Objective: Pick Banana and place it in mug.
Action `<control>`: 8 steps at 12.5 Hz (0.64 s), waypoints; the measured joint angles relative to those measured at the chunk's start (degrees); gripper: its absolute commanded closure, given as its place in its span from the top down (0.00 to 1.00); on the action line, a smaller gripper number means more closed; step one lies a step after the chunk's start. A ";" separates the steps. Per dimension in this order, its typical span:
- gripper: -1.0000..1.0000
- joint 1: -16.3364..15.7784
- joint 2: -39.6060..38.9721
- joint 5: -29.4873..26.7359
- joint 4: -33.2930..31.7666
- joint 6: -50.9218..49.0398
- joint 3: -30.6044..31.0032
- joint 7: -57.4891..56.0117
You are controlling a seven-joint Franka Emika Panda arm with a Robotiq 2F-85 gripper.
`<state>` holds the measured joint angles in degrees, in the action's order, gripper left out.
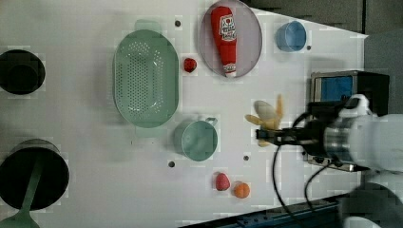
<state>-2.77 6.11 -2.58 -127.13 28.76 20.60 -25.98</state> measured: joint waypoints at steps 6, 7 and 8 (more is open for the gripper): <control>0.31 -0.75 -10.59 0.01 -7.05 16.00 2.45 3.02; 0.31 -0.72 -11.51 -0.30 -8.50 18.88 2.50 3.62; 0.31 -0.67 -12.82 -0.61 -9.40 20.95 2.34 3.96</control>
<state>-3.43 -6.71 -3.19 -136.53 49.71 22.94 -22.02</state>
